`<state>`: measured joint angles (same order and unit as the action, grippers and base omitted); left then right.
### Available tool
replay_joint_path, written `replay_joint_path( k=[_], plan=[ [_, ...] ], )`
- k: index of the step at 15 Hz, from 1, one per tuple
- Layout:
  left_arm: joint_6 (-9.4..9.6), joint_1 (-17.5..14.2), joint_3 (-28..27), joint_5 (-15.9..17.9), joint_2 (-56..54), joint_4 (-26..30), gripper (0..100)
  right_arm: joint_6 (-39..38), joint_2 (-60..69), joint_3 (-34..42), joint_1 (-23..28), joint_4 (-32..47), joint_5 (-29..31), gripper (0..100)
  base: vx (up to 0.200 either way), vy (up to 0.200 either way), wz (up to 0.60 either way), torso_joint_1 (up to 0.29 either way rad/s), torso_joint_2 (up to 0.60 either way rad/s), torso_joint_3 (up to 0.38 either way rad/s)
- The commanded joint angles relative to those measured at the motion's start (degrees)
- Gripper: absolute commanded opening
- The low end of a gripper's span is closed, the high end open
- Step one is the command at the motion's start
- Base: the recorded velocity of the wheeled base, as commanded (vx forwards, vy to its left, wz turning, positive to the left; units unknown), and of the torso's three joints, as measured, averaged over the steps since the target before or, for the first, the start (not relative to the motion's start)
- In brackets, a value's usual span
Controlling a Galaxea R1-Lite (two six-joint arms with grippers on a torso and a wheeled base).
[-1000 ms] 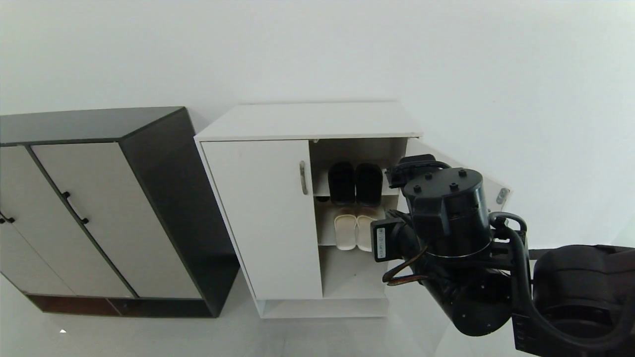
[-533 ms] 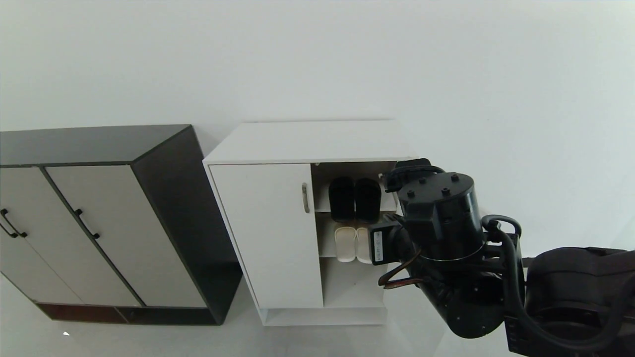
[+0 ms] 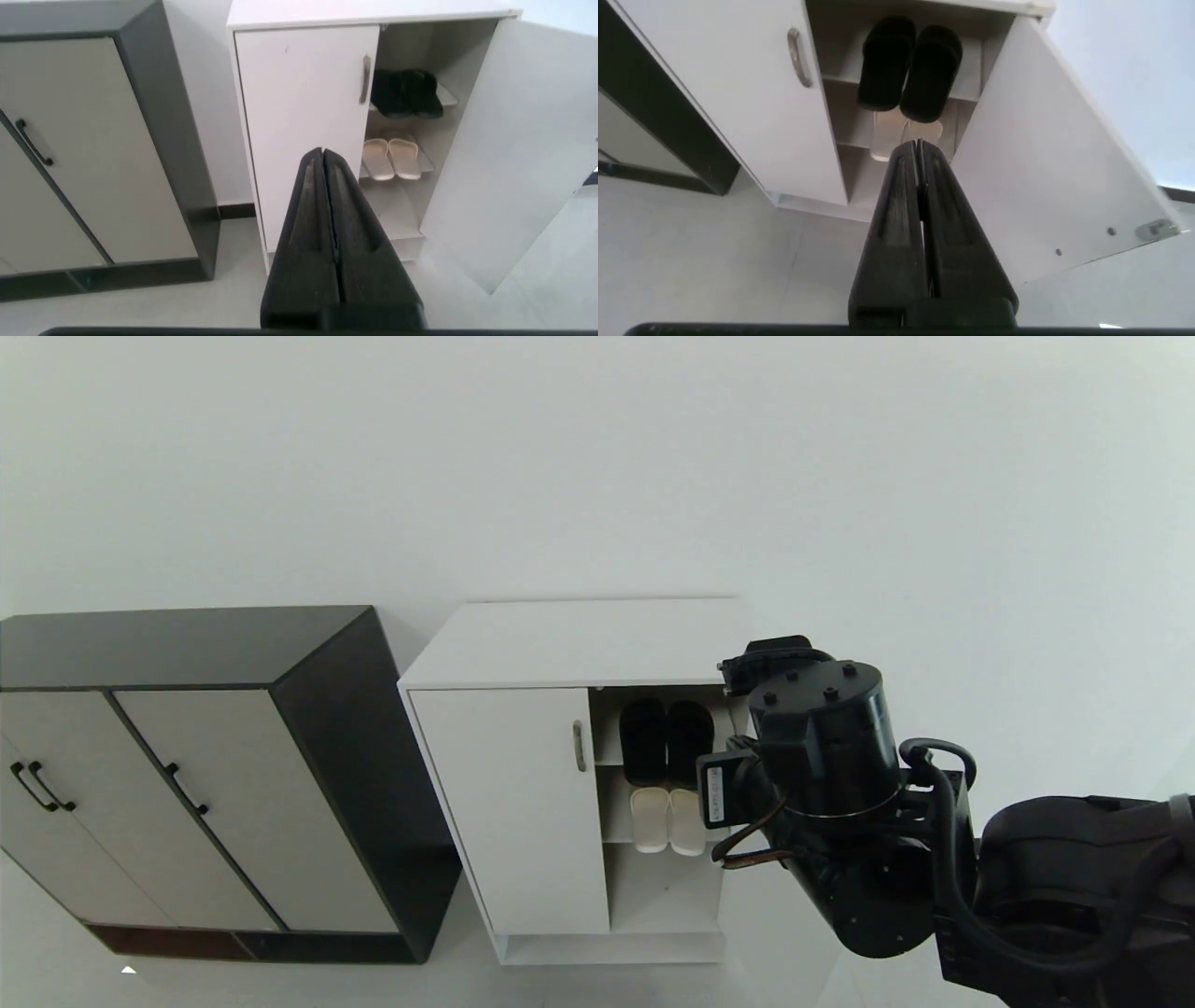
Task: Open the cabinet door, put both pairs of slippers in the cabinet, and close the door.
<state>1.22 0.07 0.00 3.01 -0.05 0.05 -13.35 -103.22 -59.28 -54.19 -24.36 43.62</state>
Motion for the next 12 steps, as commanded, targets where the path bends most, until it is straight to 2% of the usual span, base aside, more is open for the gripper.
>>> replay_joint_path(
  k=[1,3,9,11,12],
  plan=[
    [0.01,0.01,0.00,-0.02,0.05,0.04,0,-0.01,-0.14,0.04,0.22,0.01,-0.02,0,0.000,0.000,0.00,0.090,-0.21,-0.110],
    [0.01,0.01,0.00,-0.02,0.05,0.04,0,-0.01,-0.23,0.13,0.49,-0.16,-0.90,0,0.000,0.000,0.00,0.016,-0.03,-0.025],
    [0.10,0.01,0.00,-0.02,0.05,0.04,0,-0.01,-0.32,0.13,1.45,-0.25,-1.61,0,0.000,0.000,-0.60,0.010,-0.01,-0.003],
    [0.10,-0.07,0.00,-0.02,0.05,0.04,0,0.17,-1.46,-0.66,4.18,-1.83,-1.69,0,0.000,0.000,-0.60,0.010,0.00,-0.002],
    [0.10,0.01,0.00,-0.02,0.05,0.04,0,0.34,-1.99,-0.75,5.23,-2.63,-1.69,0,0.000,0.000,0.00,0.000,0.00,0.000]
  ],
)
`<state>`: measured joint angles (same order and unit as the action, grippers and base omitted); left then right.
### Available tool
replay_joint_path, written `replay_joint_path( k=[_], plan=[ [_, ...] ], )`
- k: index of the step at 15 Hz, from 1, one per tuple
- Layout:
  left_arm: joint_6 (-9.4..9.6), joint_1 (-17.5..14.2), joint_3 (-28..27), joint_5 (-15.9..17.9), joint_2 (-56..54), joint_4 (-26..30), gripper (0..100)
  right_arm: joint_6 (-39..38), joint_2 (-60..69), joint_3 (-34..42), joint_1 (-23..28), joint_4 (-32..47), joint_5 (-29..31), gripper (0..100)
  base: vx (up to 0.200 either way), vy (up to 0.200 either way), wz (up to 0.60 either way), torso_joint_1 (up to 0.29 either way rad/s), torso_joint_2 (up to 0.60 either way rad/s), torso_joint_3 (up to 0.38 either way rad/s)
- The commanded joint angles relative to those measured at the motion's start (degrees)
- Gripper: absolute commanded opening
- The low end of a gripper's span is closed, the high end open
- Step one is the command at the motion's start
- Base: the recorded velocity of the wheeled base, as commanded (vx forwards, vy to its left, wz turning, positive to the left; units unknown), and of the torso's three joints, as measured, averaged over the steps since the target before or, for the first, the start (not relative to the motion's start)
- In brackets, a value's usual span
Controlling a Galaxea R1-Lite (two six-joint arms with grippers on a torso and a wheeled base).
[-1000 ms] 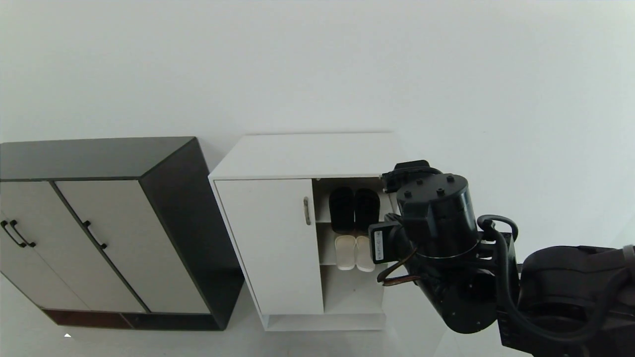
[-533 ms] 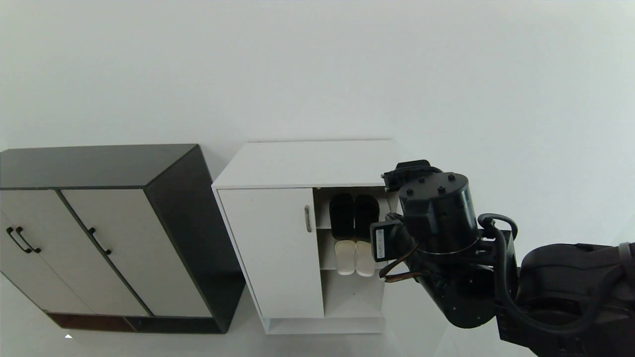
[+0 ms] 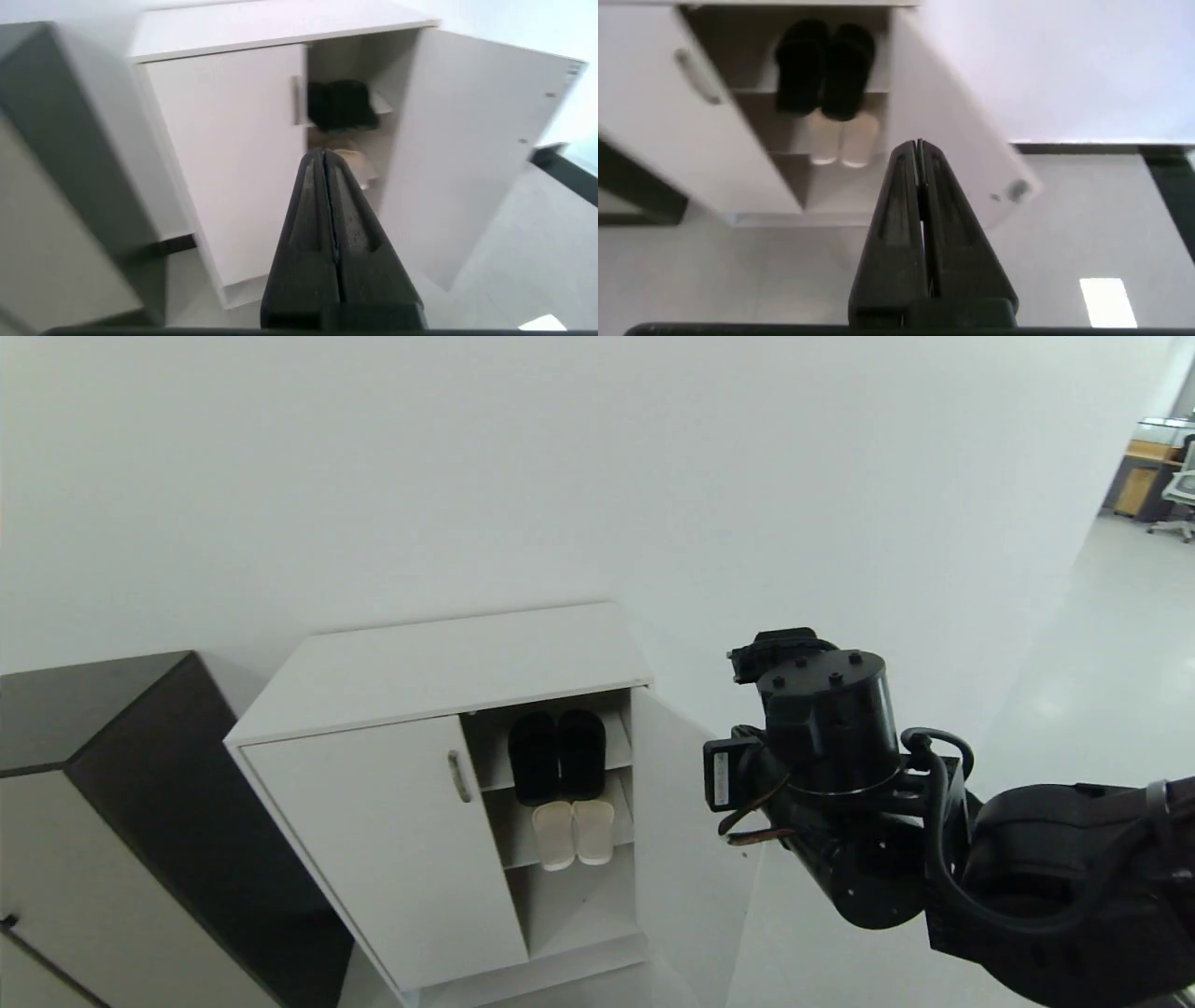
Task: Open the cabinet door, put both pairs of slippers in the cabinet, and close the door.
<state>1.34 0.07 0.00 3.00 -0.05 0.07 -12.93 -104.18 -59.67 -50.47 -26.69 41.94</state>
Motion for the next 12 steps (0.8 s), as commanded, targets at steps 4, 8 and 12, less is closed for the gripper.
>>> replay_joint_path(
  k=[4,8,12],
  plan=[
    [0.07,-0.07,0.00,-0.01,0.05,0.01,0,2.04,-3.13,-2.73,7.84,-5.39,-6.16,0,0.000,0.000,0.00,0.000,0.00,0.000],
    [0.07,0.01,0.00,-0.01,0.05,0.01,0,-6.23,-3.92,-10.20,10.39,3.66,-8.36,0,0.000,0.000,0.00,0.000,0.00,0.000],
    [0.07,0.01,0.00,0.08,0.05,0.01,0,-12.64,-5.42,-15.65,14.26,10.78,-17.06,0,-0.200,0.000,0.00,0.004,0.00,0.001]
  ],
)
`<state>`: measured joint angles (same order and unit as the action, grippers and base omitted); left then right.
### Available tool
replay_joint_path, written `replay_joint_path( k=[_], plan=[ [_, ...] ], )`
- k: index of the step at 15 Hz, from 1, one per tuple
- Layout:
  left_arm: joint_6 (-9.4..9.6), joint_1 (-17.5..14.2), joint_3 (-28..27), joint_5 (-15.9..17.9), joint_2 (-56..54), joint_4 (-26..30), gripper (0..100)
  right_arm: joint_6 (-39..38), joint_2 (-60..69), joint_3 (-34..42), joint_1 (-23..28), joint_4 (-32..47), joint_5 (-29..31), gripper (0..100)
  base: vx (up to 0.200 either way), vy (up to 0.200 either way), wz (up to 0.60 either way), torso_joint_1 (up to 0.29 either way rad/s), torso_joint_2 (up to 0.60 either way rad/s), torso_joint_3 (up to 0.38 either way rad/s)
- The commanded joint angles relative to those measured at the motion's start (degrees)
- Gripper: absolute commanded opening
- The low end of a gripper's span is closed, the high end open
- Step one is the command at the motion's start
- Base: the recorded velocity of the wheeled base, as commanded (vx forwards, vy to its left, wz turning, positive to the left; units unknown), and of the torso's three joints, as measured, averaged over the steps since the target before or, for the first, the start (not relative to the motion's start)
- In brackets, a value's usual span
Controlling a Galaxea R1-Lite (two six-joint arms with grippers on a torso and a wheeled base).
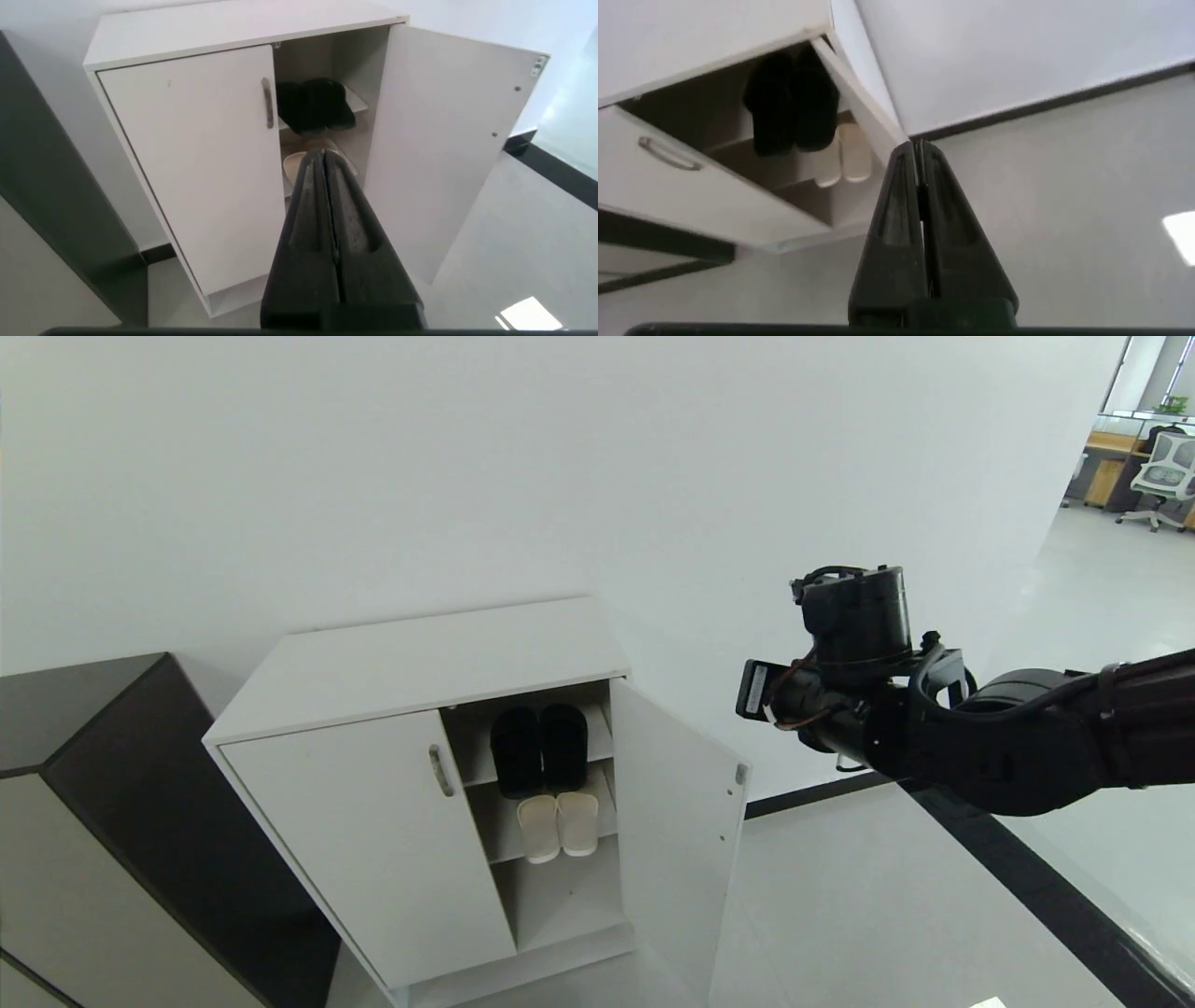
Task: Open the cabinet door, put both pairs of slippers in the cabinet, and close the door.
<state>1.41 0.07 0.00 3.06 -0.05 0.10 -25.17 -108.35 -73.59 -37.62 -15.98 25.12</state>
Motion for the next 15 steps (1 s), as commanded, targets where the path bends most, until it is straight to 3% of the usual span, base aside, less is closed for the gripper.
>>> replay_joint_path(
  k=[1,7,15],
  plan=[
    [-0.01,0.01,0.00,-0.07,0.05,-0.01,0,-0.49,-2.39,-2.43,2.55,-0.19,-0.25,0,0.000,0.000,0.00,0.000,0.00,0.000],
    [-0.10,0.01,0.00,-0.07,0.05,-0.01,0,0.30,-12.50,-3.84,6.95,-8.63,-2.19,0,0.000,0.000,0.00,0.000,0.00,0.000],
    [-0.10,0.01,0.00,-0.07,0.05,-0.01,0,0.48,-18.65,-5.51,8.35,-8.98,-3.68,0,0.000,0.000,0.00,0.000,0.00,0.000]
  ],
)
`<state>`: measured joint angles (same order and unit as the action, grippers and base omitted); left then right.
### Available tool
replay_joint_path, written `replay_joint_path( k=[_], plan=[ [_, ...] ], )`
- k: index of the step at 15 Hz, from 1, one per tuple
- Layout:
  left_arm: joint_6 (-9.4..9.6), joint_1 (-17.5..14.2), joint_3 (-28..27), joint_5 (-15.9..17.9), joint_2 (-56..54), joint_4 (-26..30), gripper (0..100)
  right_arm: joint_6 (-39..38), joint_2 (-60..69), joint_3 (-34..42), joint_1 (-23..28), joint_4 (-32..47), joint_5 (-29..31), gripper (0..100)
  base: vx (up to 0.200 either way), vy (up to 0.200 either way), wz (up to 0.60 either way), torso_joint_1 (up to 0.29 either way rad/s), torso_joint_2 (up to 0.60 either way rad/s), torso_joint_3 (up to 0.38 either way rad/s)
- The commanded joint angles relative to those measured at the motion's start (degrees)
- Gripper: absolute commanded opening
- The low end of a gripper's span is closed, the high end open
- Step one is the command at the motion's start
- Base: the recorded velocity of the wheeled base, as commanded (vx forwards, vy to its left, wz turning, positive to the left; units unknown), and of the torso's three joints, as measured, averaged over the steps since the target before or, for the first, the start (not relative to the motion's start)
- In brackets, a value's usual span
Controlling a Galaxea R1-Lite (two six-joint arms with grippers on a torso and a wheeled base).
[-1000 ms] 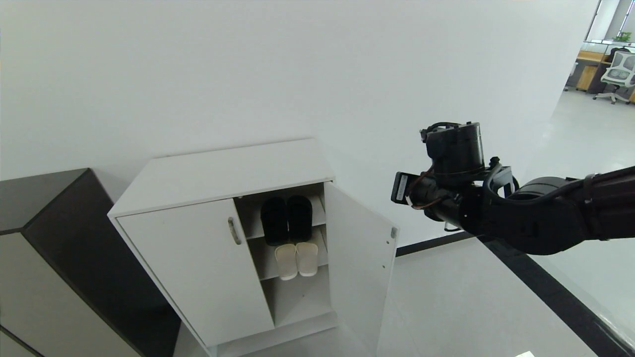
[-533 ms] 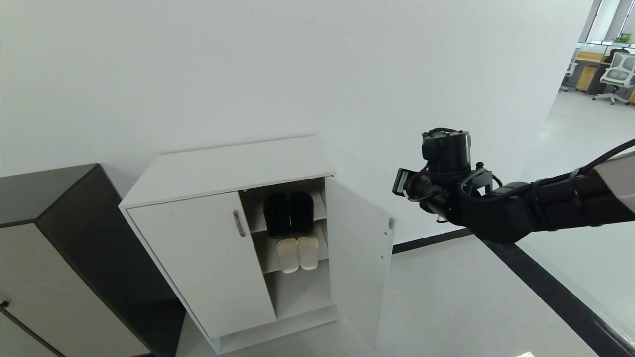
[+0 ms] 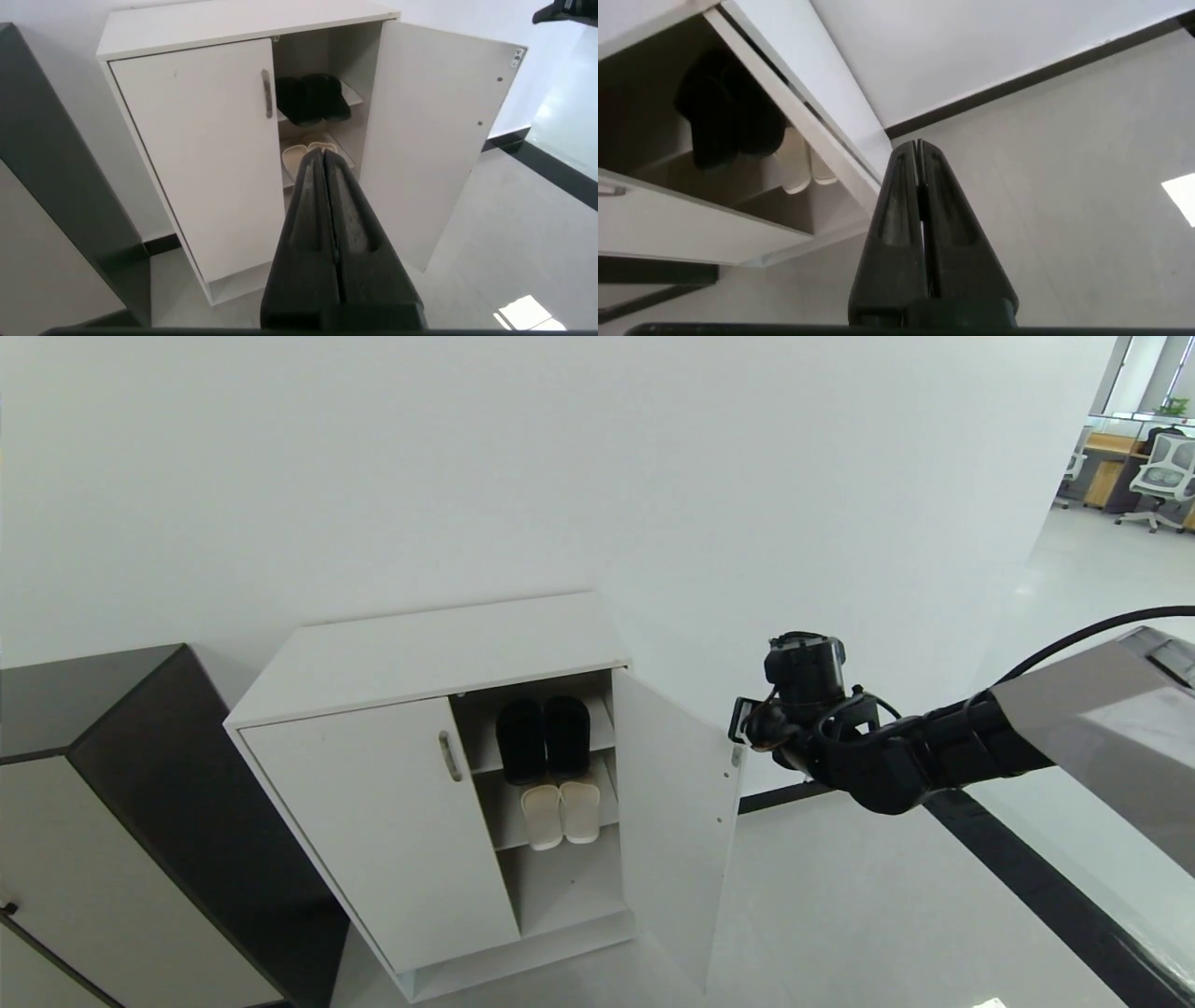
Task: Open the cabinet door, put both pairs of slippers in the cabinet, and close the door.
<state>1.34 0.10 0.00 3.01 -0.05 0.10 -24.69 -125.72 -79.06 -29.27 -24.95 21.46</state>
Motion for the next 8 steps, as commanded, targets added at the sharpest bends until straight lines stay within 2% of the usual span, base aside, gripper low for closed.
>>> replay_joint_path(
  k=[1,8],
  plan=[
    [-0.02,-0.01,0.00,-0.02,0.05,-0.01,0,-0.01,-1.54,-0.05,-0.09,-0.01,-0.01,0,0.000,0.000,0.00,0.000,0.00,0.000],
    [-0.02,-0.01,0.00,-0.02,0.05,-0.01,0,-0.01,-2.07,0.22,-0.35,0.52,-0.10,0,0.000,0.000,0.00,0.000,0.00,0.000]
  ],
)
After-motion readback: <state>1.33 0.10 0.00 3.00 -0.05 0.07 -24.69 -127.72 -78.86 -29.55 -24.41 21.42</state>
